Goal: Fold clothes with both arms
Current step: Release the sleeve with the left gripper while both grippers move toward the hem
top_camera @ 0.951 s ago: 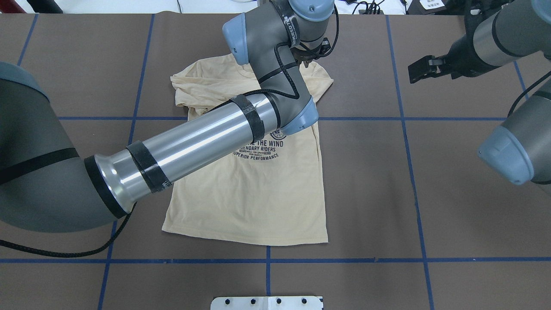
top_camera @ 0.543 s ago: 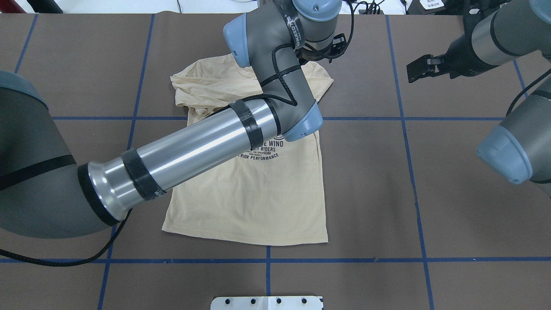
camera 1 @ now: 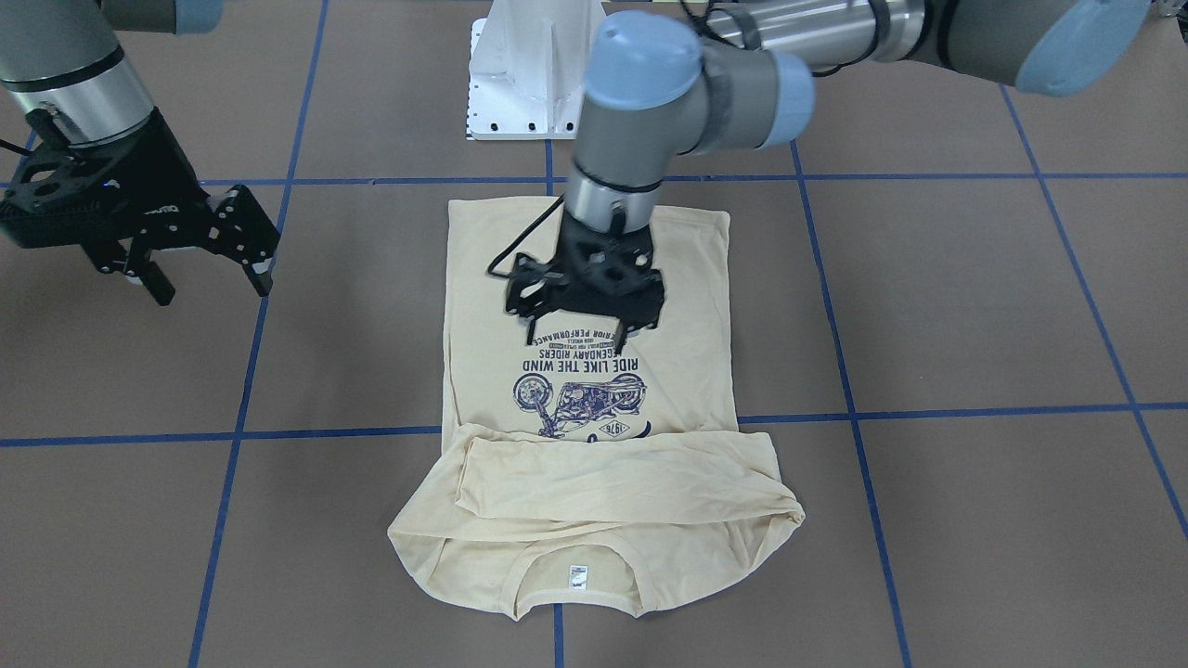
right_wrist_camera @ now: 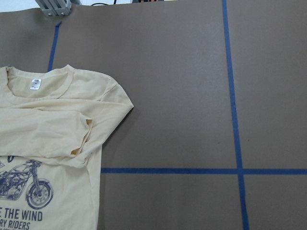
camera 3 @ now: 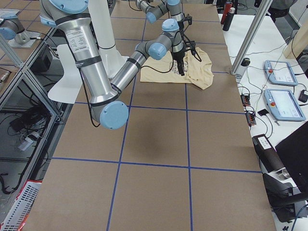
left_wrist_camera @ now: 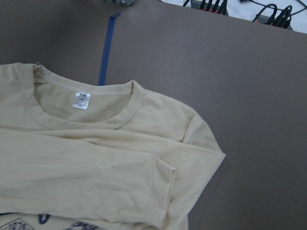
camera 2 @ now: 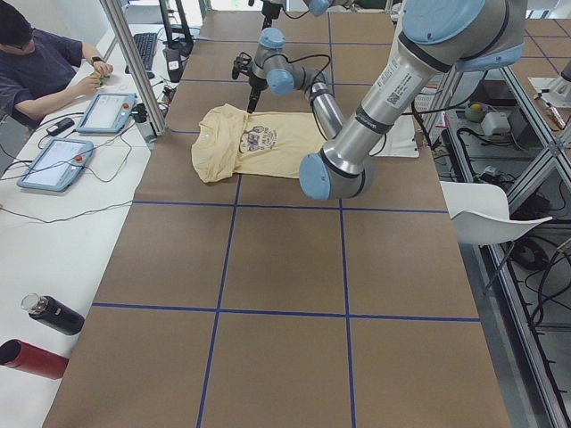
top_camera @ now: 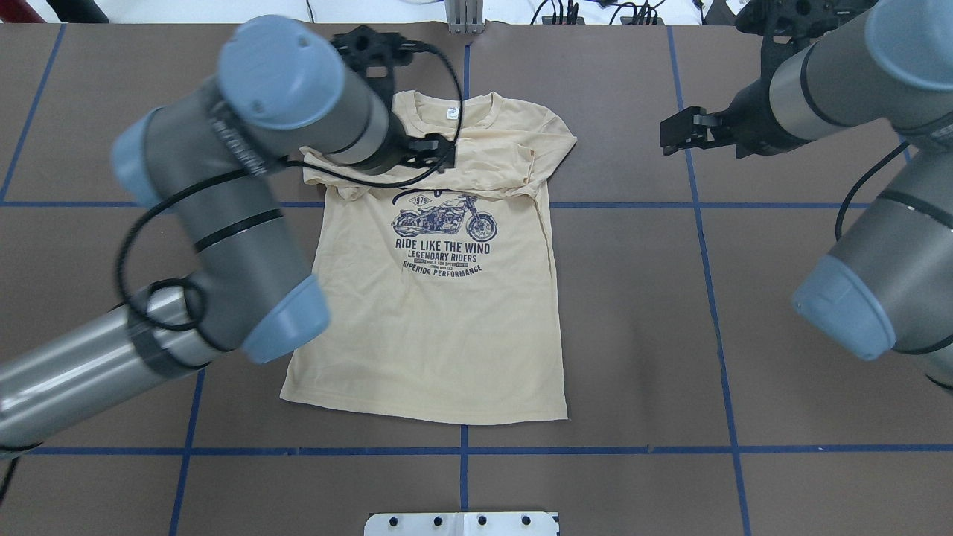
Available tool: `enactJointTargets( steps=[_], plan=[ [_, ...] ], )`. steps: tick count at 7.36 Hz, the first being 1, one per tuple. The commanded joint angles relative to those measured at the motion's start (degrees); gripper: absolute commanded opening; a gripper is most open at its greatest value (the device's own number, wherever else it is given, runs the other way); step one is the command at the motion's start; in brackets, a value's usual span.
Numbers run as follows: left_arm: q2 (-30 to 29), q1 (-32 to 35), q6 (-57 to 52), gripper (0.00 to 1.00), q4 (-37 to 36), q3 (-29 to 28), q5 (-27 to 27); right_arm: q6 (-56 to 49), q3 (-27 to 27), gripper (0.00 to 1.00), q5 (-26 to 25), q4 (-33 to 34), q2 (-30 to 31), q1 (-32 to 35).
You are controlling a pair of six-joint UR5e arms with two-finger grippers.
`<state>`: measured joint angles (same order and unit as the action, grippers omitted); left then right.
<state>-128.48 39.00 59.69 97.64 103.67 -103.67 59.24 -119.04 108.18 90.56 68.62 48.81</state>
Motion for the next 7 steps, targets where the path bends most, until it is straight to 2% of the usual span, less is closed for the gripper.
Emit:
enactJointTargets(
  steps=[1,3,4,5,6,7],
  plan=[
    [15.14,0.90,-6.94,1.00,-0.35,17.99,-0.13,9.01,-3.29,1.00,-8.04,0.49,0.46,-9.92],
    [15.72,-0.41,-6.17,1.00,-0.09,18.50,-0.66,11.50,-4.45,1.00,-8.87,-1.07,0.12,-16.09],
    [19.90,-0.50,-3.91,1.00,0.52,19.19,-0.57,12.47,-4.36,1.00,-9.56,-2.83,0.72,-18.55],
    [23.68,-4.77,-2.93,1.00,3.40,18.59,0.56,13.17,-4.27,1.00,-14.44,-2.15,2.64,-22.75],
    [26.76,-7.94,-0.83,1.00,5.61,18.41,4.40,13.27,-4.45,1.00,-19.01,0.21,3.79,-26.19],
    [28.36,-11.37,1.72,1.00,6.76,17.62,5.66,13.53,-4.36,1.00,-19.32,1.62,3.89,-27.01]
  ],
)
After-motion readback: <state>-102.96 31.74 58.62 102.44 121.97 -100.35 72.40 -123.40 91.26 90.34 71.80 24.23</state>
